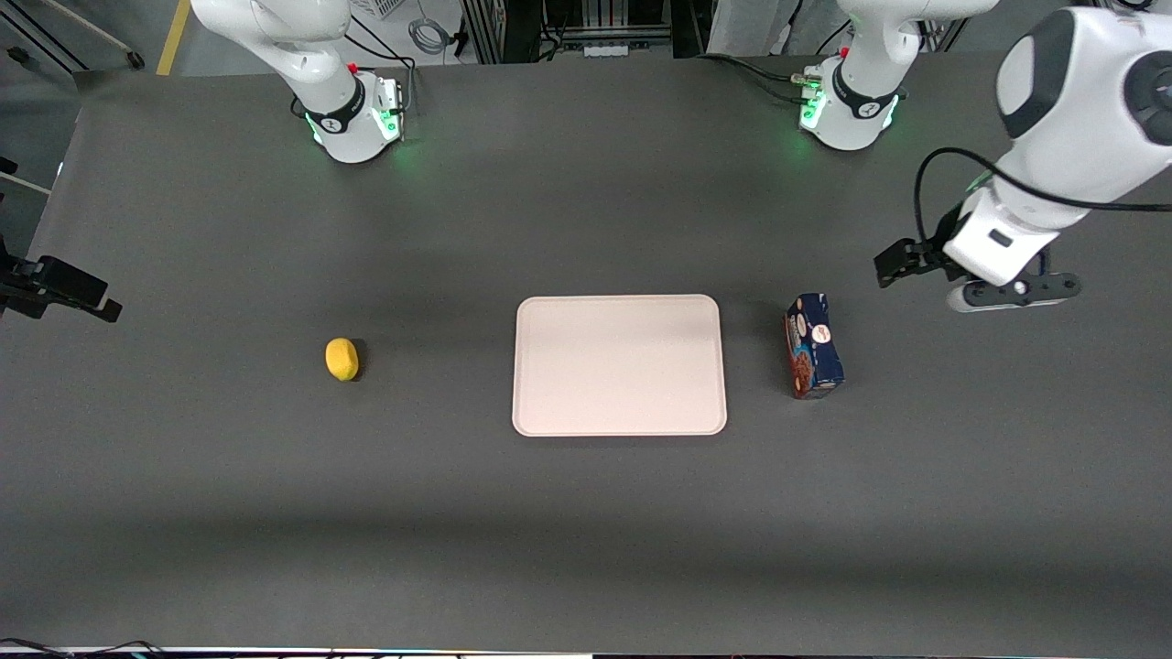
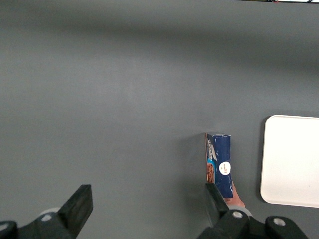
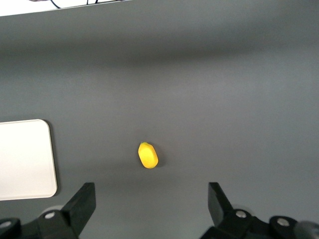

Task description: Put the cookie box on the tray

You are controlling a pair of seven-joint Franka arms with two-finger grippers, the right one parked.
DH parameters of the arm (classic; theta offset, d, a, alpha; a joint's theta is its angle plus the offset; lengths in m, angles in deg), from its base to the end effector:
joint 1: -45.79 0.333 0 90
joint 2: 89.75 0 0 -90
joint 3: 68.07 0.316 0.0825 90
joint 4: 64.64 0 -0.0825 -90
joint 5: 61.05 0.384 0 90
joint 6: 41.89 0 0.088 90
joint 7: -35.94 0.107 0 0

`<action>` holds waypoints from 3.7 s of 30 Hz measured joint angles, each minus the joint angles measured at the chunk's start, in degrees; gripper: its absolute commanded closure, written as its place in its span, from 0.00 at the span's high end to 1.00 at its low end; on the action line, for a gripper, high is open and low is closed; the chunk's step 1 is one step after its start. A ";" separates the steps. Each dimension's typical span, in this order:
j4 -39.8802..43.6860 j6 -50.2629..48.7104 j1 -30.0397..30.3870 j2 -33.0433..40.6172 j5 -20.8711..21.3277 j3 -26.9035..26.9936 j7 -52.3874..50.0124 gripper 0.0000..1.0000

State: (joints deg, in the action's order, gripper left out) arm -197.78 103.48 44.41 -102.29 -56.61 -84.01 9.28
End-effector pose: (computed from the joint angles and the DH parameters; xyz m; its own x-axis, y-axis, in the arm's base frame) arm 0.4975 -0.1578 0.2499 0.9944 0.1055 -0.0023 0.1055 -0.9943 0.0160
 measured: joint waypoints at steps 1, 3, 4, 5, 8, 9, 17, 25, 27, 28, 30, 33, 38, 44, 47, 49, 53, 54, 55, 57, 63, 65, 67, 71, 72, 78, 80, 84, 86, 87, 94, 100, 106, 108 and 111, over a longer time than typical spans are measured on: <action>0.46 -0.58 0.00 0.02 0.00 0.00 -0.03 0.13; 1.66 -2.31 0.00 0.15 0.00 -0.01 -0.05 0.13; 2.41 -3.52 0.00 0.30 0.00 -0.03 -0.08 0.13; 3.24 -4.88 0.00 0.49 0.00 -0.06 -0.10 0.13; 5.99 -9.26 -0.03 1.51 0.00 -0.14 -0.14 0.13; 6.78 -10.43 -0.03 2.02 0.01 -0.16 -0.14 0.13; 10.81 -16.96 -0.04 8.20 0.01 -0.22 -0.14 0.13; 18.79 -32.65 -0.03 12.64 -3.31 -0.11 1.17 0.14; 21.49 -36.63 -0.02 13.18 -4.91 0.20 2.45 0.14; 22.88 -38.52 -0.01 13.39 -5.63 0.46 3.02 0.14; 25.77 -42.08 0.03 13.66 -6.75 1.08 4.00 0.13; 29.62 -46.12 0.13 13.74 -7.74 1.78 4.88 0.13; 33.48 -49.01 0.19 13.71 -9.90 2.09 5.14 0.13; 35.73 -49.30 0.16 13.13 -13.63 1.33 4.25 0.13; 36.52 -49.31 0.17 12.49 -14.68 -0.73 1.26 0.13; 36.97 -49.23 0.14 11.91 -14.78 -2.74 -1.59 0.13; 38.07 -48.39 -0.03 10.00 -14.71 -7.90 -6.84 0.13; 38.28 -47.68 -0.08 9.33 -14.60 -9.32 -7.72 0.13; 38.39 -47.12 -0.12 8.80 -14.47 -10.26 -8.24 0.13; 38.43 -45.57 -0.23 7.58 -13.75 -12.17 -8.93 0.13; 38.43 -41.57 -0.33 2.42 -6.64 -17.80 -9.84 0.13; 38.42 -40.26 -0.37 0.32 -4.27 -19.52 -11.86 0.14; 38.32 -38.84 -0.44 -1.75 -2.36 -20.88 -13.93 0.14; 36.77 -34.18 -0.70 -5.59 2.29 -22.68 -17.23 0.14; 36.04 -32.69 -0.77 -6.30 3.12 -22.86 -17.92 0.14; 30.22 -23.37 -0.96 -9.82 7.81 -23.09 -19.72 0.14; 29.04 -21.71 -0.96 -10.87 9.33 -23.07 -20.07 0.14; 28.17 -20.59 -0.95 -13.01 12.58 -23.04 -20.85 0.14; 28.09 -20.29 -0.94 -14.05 14.44 -23.03 -21.88 0.14; 28.08 -20.08 -0.94 -14.59 15.35 -23.02 -22.53 0.14; 28.02 -18.66 -0.91 -17.84 18.91 -22.82 -24.83 0.14; 28.02 -17.40 -0.82 -20.01 19.85 -22.24 -24.94 0.14; 28.02 -16.47 -0.75 -21.41 20.90 -21.54 -24.95 0.23; 28.02 -16.40 -0.71 -21.61 21.09 -21.44 -24.95 0.28; 28.02 -16.38 -0.69 -21.81 21.23 -21.43 -24.95 0.42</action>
State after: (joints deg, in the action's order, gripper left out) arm -169.76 87.10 43.72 -124.09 -35.38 -105.44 -15.67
